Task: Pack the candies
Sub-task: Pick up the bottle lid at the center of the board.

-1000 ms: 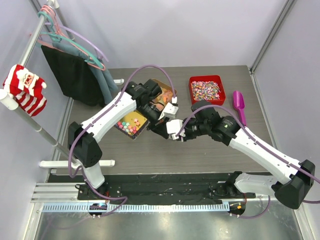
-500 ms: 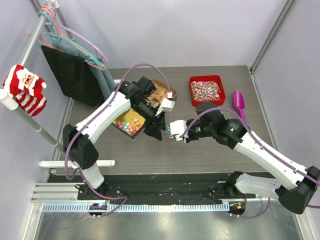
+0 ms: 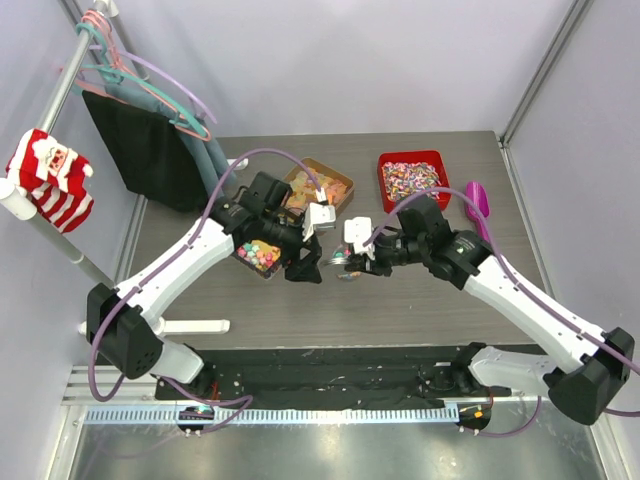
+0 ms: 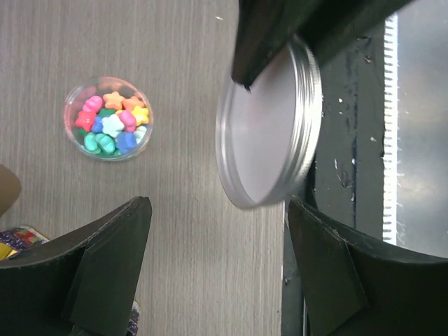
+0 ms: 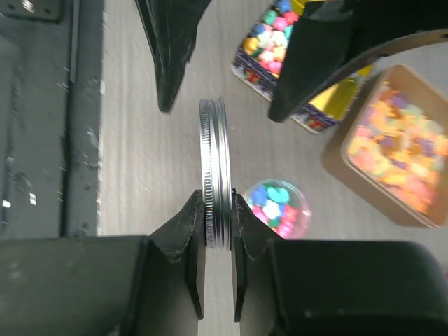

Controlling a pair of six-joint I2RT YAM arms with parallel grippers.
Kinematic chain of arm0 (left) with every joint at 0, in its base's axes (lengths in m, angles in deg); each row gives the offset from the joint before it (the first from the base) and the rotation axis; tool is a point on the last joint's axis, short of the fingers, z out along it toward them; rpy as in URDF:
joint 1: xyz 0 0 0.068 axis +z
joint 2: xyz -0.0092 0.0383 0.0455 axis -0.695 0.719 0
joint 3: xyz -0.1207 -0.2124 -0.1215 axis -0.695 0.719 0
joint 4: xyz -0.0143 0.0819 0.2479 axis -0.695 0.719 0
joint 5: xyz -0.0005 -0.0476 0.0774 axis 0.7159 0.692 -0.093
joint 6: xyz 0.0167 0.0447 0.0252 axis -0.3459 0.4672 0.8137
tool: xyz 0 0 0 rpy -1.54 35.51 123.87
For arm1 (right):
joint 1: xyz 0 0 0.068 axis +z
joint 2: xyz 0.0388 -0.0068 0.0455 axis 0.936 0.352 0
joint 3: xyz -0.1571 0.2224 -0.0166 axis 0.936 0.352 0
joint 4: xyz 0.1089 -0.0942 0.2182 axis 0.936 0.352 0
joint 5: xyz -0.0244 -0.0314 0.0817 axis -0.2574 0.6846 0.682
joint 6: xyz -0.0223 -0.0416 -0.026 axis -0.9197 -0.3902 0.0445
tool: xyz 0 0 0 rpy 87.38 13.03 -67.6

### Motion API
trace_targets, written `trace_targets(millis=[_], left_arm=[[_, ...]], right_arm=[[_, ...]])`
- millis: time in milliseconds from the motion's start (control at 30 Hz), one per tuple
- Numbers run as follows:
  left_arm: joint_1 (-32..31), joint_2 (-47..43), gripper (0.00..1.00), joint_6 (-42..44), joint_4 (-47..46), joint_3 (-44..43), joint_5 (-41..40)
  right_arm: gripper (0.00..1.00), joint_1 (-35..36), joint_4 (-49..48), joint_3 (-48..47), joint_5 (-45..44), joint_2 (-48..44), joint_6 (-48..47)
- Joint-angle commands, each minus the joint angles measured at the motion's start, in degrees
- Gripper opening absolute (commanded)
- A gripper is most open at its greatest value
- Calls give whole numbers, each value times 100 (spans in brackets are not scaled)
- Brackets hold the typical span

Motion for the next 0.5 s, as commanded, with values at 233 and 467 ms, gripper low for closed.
trace_targets(millis=[233, 467], left_arm=[[-31, -300, 72, -528, -807, -28, 371], [-66, -195, 55, -362, -527, 16, 591]], right_arm=[[4, -224, -513, -349, 1172, 595, 797], [5, -294, -531, -560, 1313, 700, 894]])
